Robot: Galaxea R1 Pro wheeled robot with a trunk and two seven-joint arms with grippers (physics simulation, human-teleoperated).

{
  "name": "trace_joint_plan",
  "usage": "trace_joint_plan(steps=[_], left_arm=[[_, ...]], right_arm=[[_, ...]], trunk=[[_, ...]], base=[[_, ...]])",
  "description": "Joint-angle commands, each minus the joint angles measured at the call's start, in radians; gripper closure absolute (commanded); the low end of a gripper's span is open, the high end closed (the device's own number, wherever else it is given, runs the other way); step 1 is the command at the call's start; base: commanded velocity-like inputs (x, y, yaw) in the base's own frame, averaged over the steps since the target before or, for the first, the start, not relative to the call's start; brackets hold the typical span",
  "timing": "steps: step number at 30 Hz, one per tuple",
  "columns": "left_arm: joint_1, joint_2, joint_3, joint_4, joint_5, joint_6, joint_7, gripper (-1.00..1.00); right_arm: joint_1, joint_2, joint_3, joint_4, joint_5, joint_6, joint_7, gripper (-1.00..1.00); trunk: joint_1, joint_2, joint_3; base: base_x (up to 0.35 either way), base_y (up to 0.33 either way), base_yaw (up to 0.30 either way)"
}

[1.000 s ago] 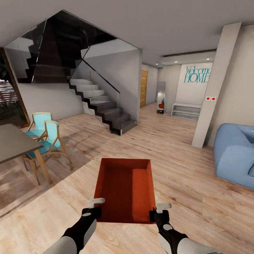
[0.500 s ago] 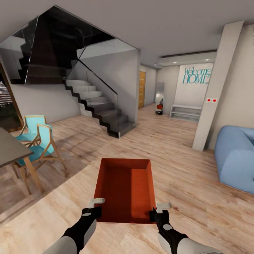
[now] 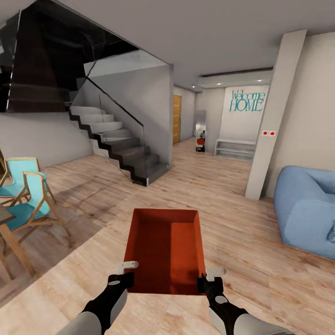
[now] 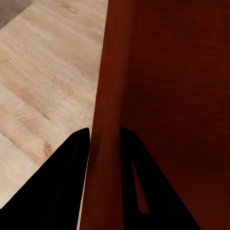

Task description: Move the two storage containers from the living room to the garage. In the garage, place one container on the floor and stack the other container on top of it (either order is fine).

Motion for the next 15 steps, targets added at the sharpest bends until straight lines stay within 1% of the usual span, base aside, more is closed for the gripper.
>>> trace_joint_plan(steps=[1, 9, 10, 15], left_arm=[[0.0, -0.001, 0.01, 0.001, 0.009, 0.007, 0.005, 1.0], [0.0, -0.001, 0.011, 0.001, 0.009, 0.007, 0.005, 1.0], [0.0, -0.001, 0.011, 0.001, 0.009, 0.007, 0.005, 1.0], [0.0, -0.001, 0.011, 0.001, 0.009, 0.007, 0.005, 1.0]], right_arm=[[-0.002, 0.0, -0.023, -0.003, -0.007, -0.007, -0.008, 1.0], [-0.002, 0.0, -0.022, -0.003, -0.007, -0.007, -0.008, 1.0], [-0.002, 0.0, -0.023, -0.003, -0.007, -0.007, -0.008, 1.0], [-0.002, 0.0, -0.023, -0.003, -0.007, -0.007, -0.009, 1.0]], trunk=[[0.001, -0.001, 0.0], [0.001, -0.001, 0.006], [0.001, -0.001, 0.006], [0.001, -0.001, 0.006]], base=[[0.321, 0.0, -0.26], [0.321, 0.0, -0.261], [0.321, 0.0, -0.163], [0.321, 0.0, -0.014]])
